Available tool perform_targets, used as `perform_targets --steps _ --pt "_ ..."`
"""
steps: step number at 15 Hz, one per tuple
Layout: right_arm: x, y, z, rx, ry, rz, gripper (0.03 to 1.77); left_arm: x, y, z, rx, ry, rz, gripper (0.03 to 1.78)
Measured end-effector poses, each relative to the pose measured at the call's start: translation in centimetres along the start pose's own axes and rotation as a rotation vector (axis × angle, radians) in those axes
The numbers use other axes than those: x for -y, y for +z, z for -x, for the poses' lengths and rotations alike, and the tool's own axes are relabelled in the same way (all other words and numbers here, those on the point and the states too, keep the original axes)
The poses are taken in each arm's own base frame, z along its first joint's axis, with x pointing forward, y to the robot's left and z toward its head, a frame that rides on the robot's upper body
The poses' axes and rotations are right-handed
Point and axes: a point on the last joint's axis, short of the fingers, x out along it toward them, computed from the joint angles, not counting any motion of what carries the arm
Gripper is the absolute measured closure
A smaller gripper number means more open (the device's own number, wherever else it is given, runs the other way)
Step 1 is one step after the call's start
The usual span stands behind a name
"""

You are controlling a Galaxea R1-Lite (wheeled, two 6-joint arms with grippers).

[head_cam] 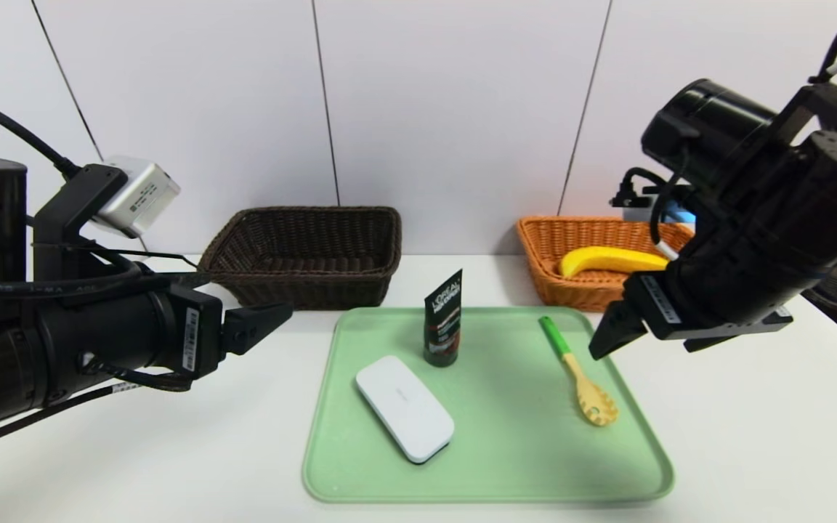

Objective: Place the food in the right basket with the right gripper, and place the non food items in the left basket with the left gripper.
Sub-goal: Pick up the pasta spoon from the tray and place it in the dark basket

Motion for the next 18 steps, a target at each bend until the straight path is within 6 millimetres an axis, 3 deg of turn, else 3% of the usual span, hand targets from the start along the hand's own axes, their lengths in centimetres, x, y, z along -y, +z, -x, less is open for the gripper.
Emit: perform_targets --steps 6,18 --pt "-1.8 0.9 -5.2 0.029 -0.041 -0.006 0.11 0.0 -0.1 0.3 0.004 -0.001 0.002 0.12" --pt "-1.0 1.9 -10.5 0.079 -0.088 -0.059 0.11 -0.1 -0.3 0.3 0.000 -0.002 0.002 0.12"
